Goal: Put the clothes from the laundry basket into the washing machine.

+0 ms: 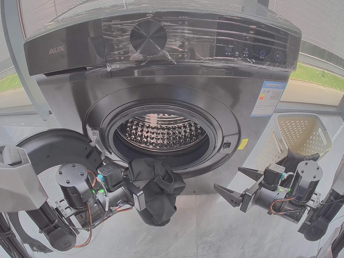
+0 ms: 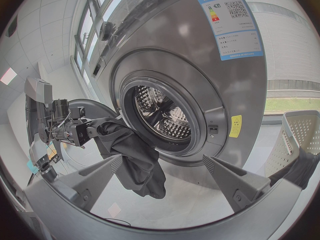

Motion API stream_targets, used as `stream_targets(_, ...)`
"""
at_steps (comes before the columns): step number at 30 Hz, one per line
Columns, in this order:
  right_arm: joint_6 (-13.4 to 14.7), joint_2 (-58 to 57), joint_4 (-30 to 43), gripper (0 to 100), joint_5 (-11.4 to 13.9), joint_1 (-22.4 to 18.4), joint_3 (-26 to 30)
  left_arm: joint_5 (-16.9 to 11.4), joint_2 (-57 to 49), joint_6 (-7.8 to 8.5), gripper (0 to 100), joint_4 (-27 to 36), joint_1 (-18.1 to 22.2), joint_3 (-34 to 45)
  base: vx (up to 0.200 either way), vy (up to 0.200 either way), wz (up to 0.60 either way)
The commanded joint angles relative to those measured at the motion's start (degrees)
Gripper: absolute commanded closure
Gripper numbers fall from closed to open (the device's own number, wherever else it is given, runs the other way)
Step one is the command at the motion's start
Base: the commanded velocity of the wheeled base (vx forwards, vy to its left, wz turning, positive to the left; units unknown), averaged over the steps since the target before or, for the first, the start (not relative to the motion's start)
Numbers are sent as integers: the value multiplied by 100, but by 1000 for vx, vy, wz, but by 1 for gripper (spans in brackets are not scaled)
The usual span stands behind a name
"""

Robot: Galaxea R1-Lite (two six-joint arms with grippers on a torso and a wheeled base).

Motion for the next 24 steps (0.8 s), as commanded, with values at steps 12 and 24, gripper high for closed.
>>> stream_targets(12,-27,-138,-3,0,2,45,26,10,7,20,100,-23,-2,-118,0,0,0)
stream_targets(24,-36,-217,-3,0,19,221,88,10,1352,64,100,-14,-178,-1269,0,0,0)
